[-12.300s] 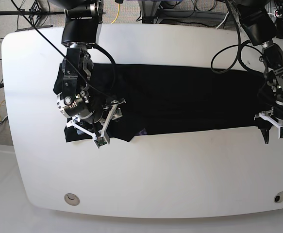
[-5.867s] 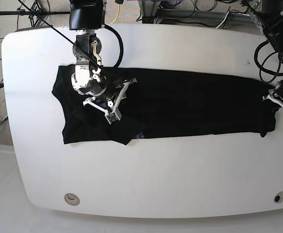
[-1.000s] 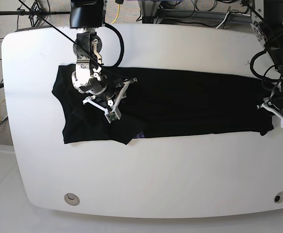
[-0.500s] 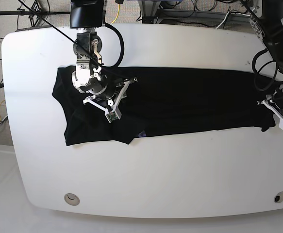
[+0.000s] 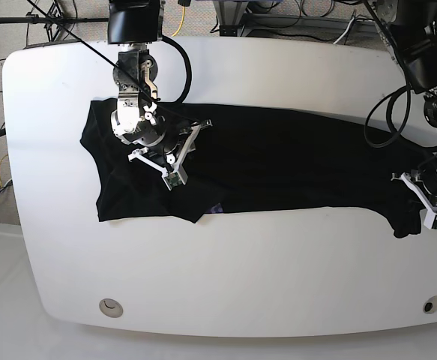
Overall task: Fold the T-shirt properly
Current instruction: 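Lift the strip end with the left gripper and fold it toward the right gripper, then lower the folded end onto the shirt with the left gripper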
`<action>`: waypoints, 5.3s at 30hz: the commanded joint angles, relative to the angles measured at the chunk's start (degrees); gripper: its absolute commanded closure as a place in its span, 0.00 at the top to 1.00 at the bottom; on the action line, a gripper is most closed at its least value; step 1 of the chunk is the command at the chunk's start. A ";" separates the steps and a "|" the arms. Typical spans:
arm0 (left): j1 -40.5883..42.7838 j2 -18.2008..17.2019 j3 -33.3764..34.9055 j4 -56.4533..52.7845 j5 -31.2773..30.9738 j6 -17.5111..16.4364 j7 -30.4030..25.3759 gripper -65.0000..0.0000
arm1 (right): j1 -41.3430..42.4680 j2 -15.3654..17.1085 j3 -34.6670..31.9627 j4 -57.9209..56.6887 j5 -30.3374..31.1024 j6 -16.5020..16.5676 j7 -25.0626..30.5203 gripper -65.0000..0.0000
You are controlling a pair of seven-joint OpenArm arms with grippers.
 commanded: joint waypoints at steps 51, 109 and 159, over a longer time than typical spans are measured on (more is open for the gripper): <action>3.53 23.71 15.08 14.24 0.39 -0.12 12.35 0.01 | 0.40 0.00 -0.39 -0.04 -0.64 -0.32 -0.33 0.24; 3.32 16.30 20.02 15.44 -4.79 -0.12 9.08 0.62 | 0.18 0.09 0.20 0.25 -0.74 -1.22 -0.34 0.23; 8.13 8.50 27.14 10.32 12.63 -0.12 -6.76 0.00 | 0.17 0.03 3.20 1.07 -0.78 -1.28 -2.29 0.23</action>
